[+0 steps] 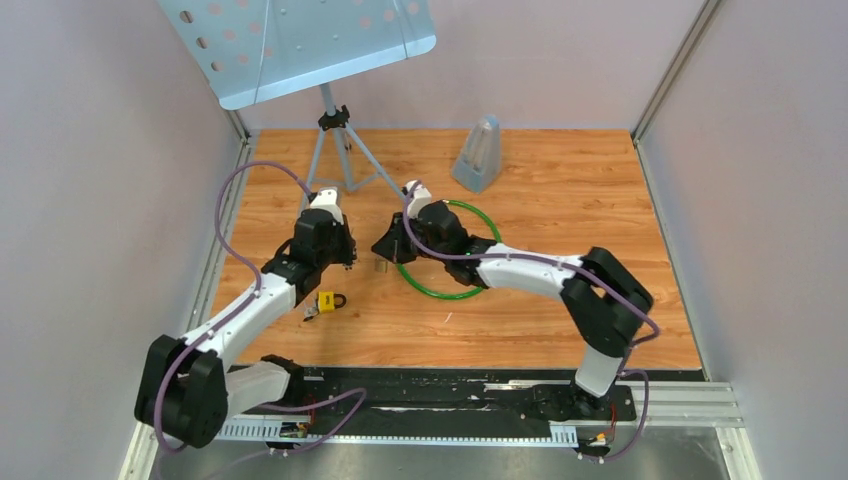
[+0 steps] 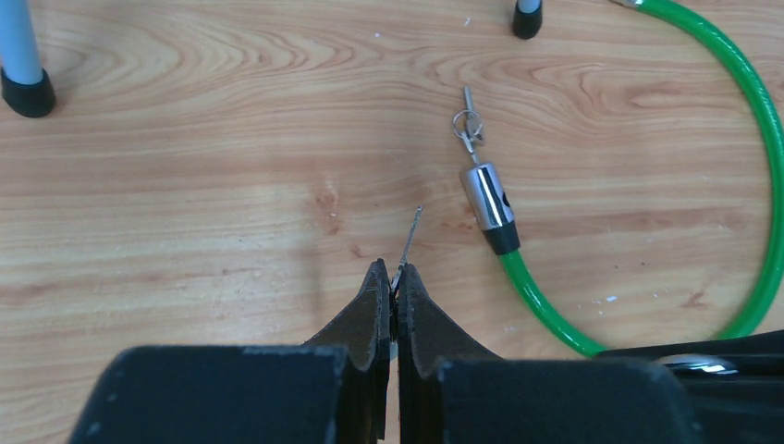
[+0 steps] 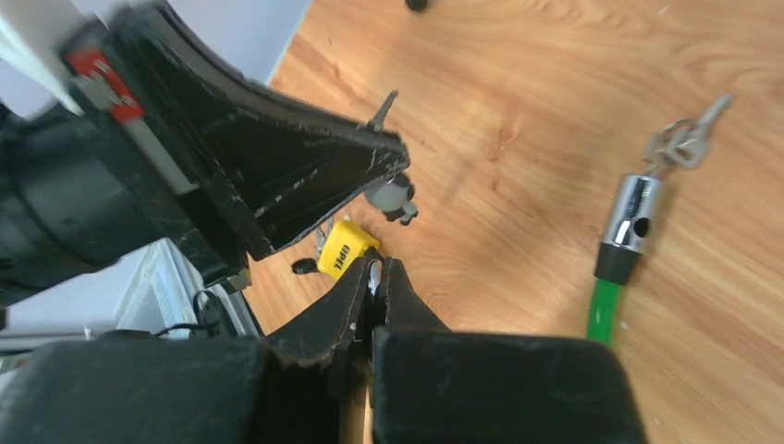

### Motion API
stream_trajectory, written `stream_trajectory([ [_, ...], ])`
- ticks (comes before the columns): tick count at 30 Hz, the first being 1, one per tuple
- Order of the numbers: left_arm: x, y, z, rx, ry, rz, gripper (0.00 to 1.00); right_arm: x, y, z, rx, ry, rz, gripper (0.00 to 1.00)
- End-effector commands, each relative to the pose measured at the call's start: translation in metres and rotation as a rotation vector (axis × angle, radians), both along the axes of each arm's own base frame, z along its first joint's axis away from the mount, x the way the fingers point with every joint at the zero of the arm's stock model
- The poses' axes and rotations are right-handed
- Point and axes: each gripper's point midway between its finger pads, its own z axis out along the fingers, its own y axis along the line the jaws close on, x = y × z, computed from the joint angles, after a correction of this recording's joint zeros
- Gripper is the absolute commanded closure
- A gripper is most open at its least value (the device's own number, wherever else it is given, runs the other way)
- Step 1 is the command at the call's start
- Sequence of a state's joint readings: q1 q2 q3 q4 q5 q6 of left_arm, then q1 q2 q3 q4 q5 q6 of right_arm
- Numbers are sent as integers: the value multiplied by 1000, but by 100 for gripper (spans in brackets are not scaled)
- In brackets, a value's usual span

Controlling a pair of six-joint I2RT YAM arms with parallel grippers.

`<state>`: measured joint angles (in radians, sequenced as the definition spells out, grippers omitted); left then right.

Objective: Lock with the key
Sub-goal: Place the key at the center of the board.

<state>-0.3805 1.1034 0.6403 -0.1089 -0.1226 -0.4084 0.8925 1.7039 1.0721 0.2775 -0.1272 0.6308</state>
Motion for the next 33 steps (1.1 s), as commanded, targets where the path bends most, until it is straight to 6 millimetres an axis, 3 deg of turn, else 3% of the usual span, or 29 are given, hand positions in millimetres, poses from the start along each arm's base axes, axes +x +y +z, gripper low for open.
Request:
stream_trajectory([
  [1,24,-8,-5,-89,-23,-35,100,1,36,-18,-3,47,148,100],
  [5,32,-7,-25,-147,69,-45,100,12,50,-49,-34,83,183,100],
  [9,38,1,-41,-166,137,-22,100,23,56,-67,-43,93,205,100],
  [17,53,5,-57,-172,187,21,97,46,69,-106,-60,160,209,98],
  [19,58,7,-56,-160,194,26,94,55,67,-112,-74,170,175,88],
  [22,58,18,-59,-105,215,67,69,62,63,-116,-85,170,142,72],
  [25,58,29,-55,-62,206,112,58,67,60,-116,-112,162,118,61],
  [28,57,39,-36,-34,161,153,52,73,56,-112,-149,139,90,52],
  [33,54,50,6,-23,54,185,44,91,39,-82,-226,57,-5,28],
])
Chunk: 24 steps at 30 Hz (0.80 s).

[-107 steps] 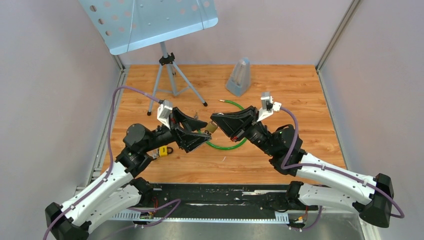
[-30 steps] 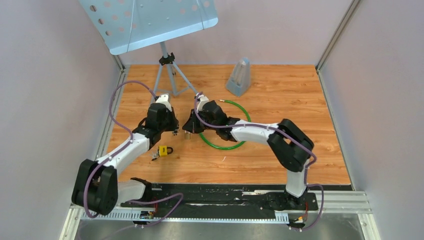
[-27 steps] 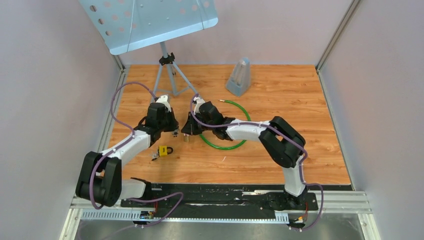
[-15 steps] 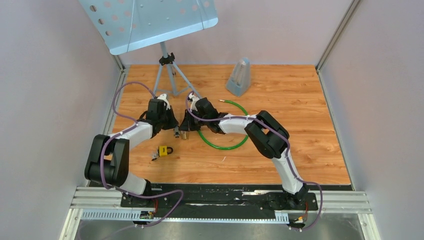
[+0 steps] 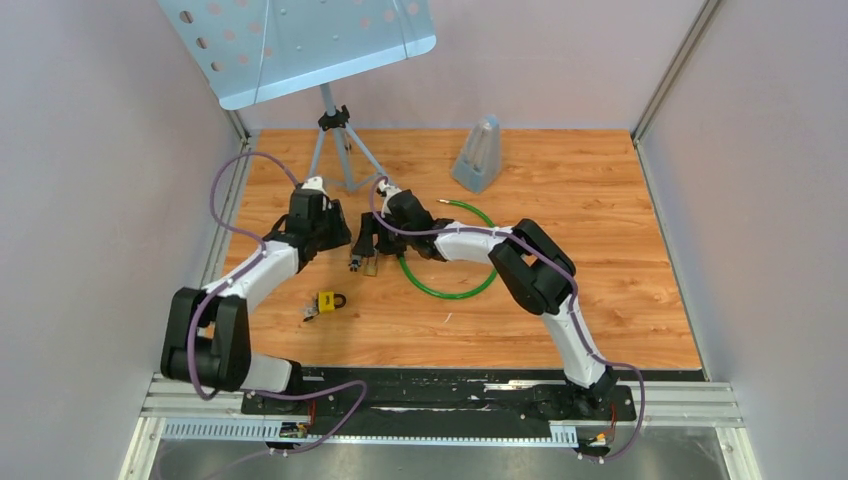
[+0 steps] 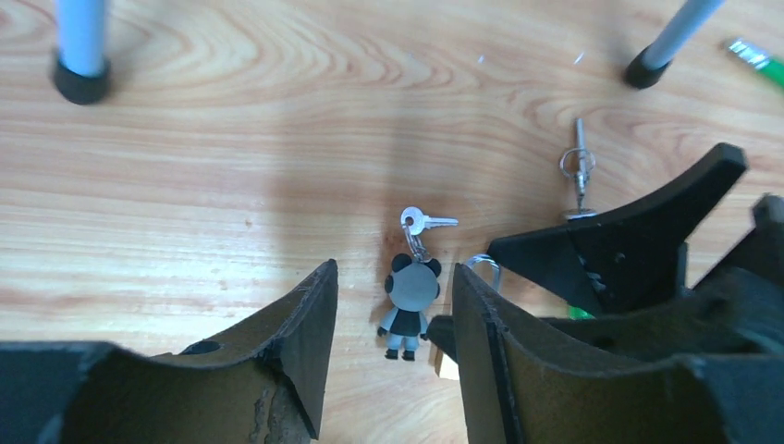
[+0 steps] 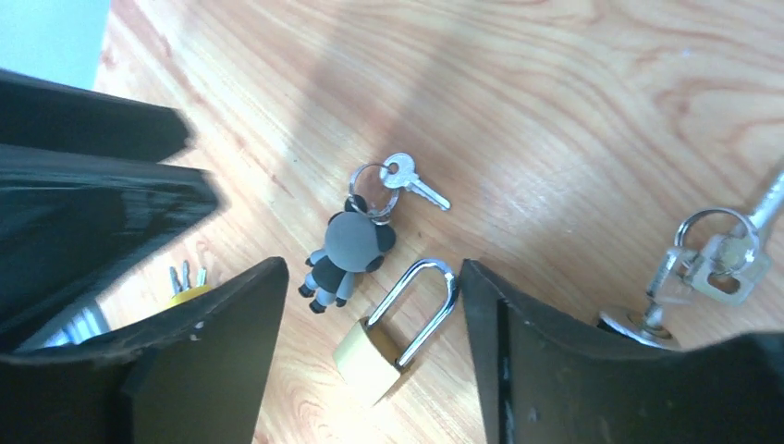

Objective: Lock with the key
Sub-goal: Place the key at the center of the board, then pick up the lock from the center of the board.

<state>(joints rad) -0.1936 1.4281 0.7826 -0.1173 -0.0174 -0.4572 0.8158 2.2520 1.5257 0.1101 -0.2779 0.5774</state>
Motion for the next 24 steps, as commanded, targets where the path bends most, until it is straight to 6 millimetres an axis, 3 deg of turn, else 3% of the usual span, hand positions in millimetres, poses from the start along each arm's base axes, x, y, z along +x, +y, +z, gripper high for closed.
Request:
stream_trajectory([
  [1,7,17,69,40,-178,51,42,23,-18,51,-78,-137,-92,24],
  [3,1,20,85,44,-213,55,38,26,-31,63,-121,-160,-134,20],
  [6,-6,21,105,33,-263,57,33,25,-56,61,-214,-159,-200,19],
  [11,-22,23,141,7,-368,54,13,-5,-81,42,-345,-160,-162,23],
  [13,-27,21,154,-7,-405,43,3,-17,-83,28,-429,-188,-118,23],
  [16,-35,20,171,-20,-451,27,0,-31,-84,8,-552,-209,-59,24],
  [20,-45,24,181,-12,-482,28,0,-31,-81,-9,-636,-232,-66,28],
  [24,-53,21,187,-28,-487,11,0,-23,-81,-11,-668,-243,-114,36],
])
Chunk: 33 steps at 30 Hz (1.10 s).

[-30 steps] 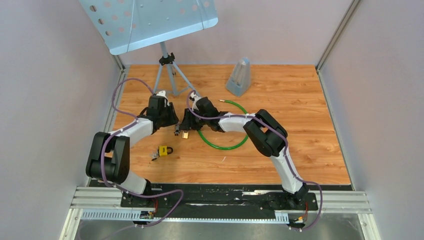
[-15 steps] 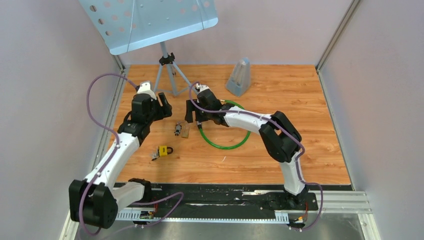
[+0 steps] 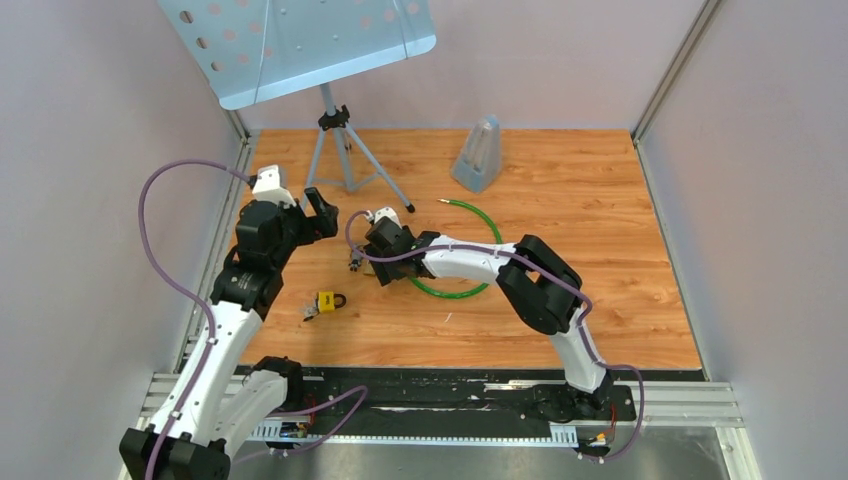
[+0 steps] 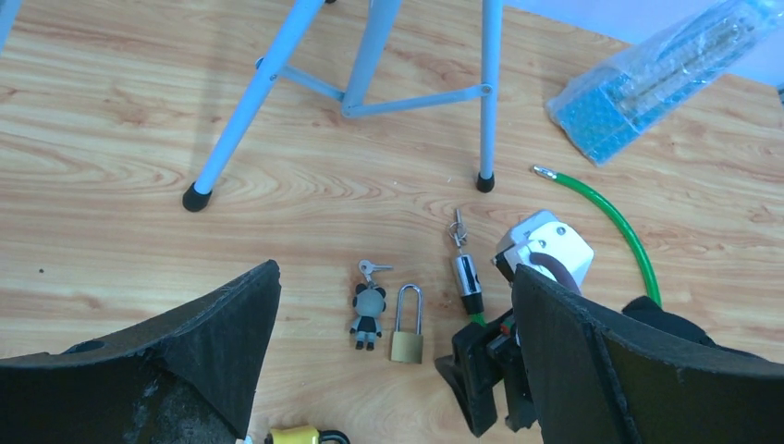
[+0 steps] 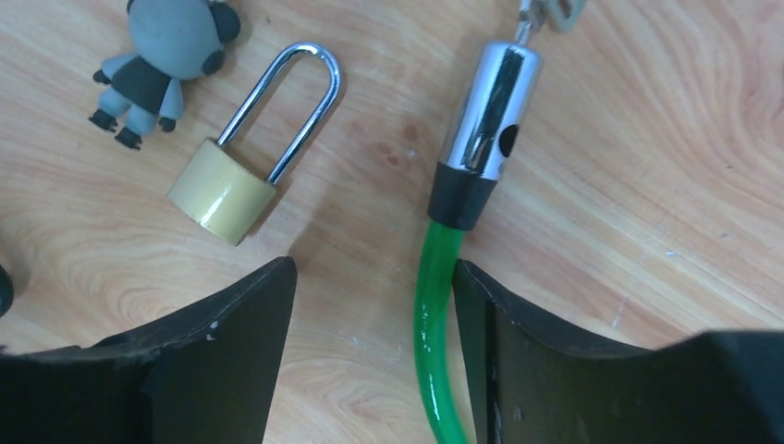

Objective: Lock with the key
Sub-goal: Pick up the lock from the center of the board.

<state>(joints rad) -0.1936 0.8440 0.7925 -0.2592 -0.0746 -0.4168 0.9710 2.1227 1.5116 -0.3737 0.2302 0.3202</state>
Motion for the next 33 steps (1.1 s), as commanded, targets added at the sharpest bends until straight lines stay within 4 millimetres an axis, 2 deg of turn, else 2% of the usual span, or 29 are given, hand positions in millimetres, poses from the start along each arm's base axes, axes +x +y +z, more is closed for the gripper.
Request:
stream_trajectory([
  [1,-7,-2,17,-5,-34,-31,0,21,-8,9,-54,-63,-68,37],
  [8,-16,-13,10,-28,-14,-92,0,13,-14,-3,-80,-24,-47,57],
  [9,-17,-16,9,-36,-12,-111,0,12,-15,-5,-88,-23,-37,63],
  [12,-22,-29,3,-53,13,-186,0,12,-18,-3,-97,-24,-36,93],
  [13,-26,-38,-2,-70,35,-234,0,12,-17,3,-81,-25,-37,100],
  [16,-34,-56,-15,-122,92,-330,1,7,-16,25,-17,-22,-54,100],
  [20,-38,-68,-35,-202,137,-365,2,-7,-17,64,144,-16,-114,100],
  [25,-44,-82,-54,-294,159,-415,3,-37,-15,106,434,42,-152,100],
  [26,-43,-86,-51,-319,145,-433,3,-42,-14,114,490,50,-144,100],
  [27,-44,-88,-57,-334,150,-439,3,-48,-12,122,539,58,-127,100],
  [28,-42,-94,-48,-360,110,-468,3,-53,-11,127,578,63,-110,100],
  [29,-44,-97,-51,-375,106,-483,3,-57,-10,132,612,66,-99,100],
  [33,-45,-114,-37,-418,34,-560,3,-67,-5,155,719,40,-34,100],
])
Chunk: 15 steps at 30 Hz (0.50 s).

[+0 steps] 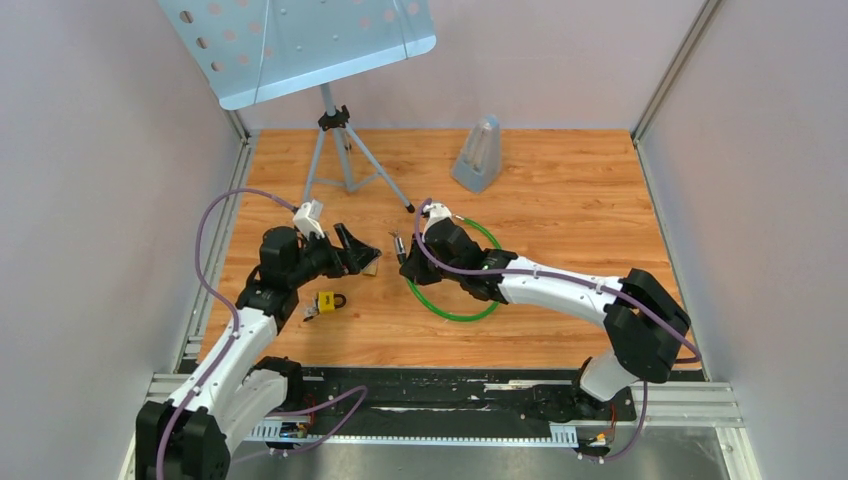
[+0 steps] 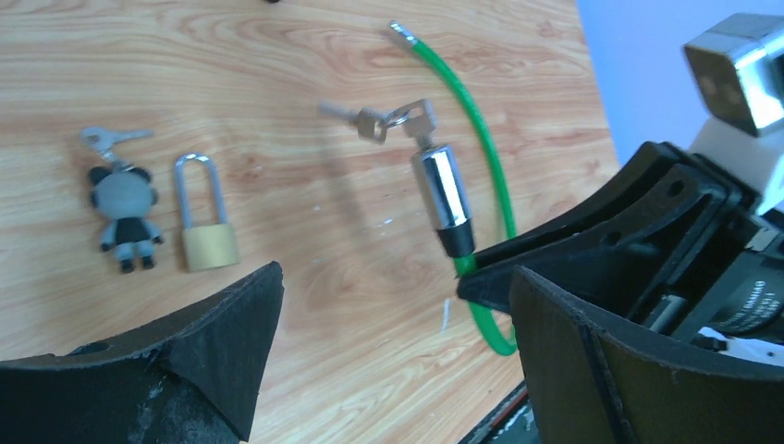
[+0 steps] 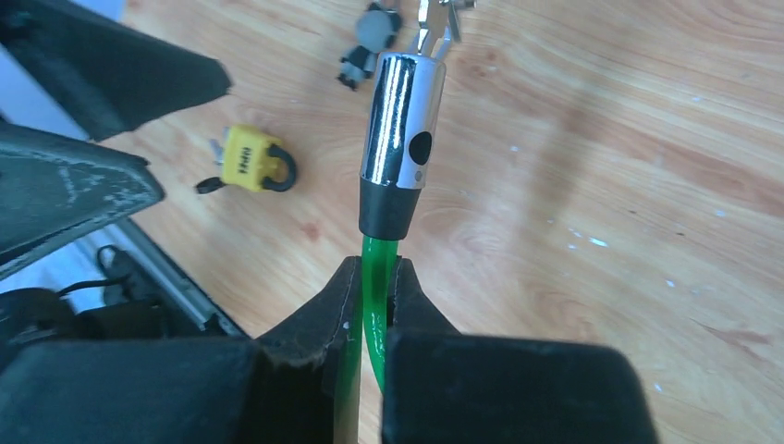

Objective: Lock with the key
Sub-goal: Pick up the lock from the center of the board.

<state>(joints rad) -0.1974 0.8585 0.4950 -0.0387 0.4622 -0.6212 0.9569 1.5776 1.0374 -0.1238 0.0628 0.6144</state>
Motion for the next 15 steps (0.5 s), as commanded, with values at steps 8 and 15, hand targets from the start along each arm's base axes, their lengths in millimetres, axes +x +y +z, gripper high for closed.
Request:
stream_trajectory([
  [8,14,-37,33,-153,-111,-53,9,-13,32,70,338,-99,98,100],
  [15,23,-47,16,-183,-30,-21,20,-15,32,81,394,-117,95,100],
])
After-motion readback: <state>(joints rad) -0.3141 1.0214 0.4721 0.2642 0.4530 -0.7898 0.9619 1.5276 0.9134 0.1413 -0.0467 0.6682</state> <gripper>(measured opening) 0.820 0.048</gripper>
